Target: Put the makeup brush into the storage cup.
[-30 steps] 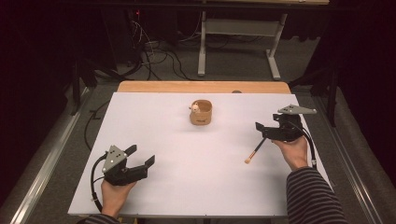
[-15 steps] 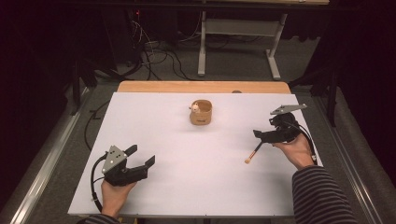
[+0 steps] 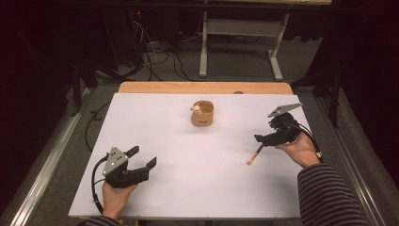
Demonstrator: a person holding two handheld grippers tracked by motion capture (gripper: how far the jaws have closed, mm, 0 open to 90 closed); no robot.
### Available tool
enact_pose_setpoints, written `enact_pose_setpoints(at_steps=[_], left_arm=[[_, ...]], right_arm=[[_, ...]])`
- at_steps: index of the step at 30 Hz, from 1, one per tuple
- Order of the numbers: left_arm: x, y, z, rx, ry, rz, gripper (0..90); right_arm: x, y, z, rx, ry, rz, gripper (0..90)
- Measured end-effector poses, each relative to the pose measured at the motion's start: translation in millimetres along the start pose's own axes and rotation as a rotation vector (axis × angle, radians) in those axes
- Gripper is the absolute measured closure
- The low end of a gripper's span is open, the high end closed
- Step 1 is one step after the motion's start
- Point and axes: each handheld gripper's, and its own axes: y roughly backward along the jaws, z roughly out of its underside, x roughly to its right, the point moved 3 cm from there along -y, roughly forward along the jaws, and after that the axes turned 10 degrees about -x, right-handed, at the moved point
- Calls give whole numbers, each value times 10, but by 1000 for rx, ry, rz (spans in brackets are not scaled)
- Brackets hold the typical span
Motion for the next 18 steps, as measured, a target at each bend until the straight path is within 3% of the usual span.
enact_pose_setpoints(at_steps=[7, 8, 10, 13, 18], left_arm=[[0, -4, 0, -4, -1, 0, 225], [1, -3, 0, -1, -1, -8, 225], [-1, 1, -1, 0, -1, -8, 225], [-2, 2, -1, 0, -2, -10, 225], [-3, 2, 0, -1, -2, -10, 225]], right_arm=[[-19, -36, 4, -38, 50, -25, 229], [-25, -47, 8, -60, 85, -7, 227], [-30, -52, 10, -75, 100, -5, 227], [-48, -72, 13, -132, 165, 8, 234], [-61, -87, 12, -158, 194, 6, 241]])
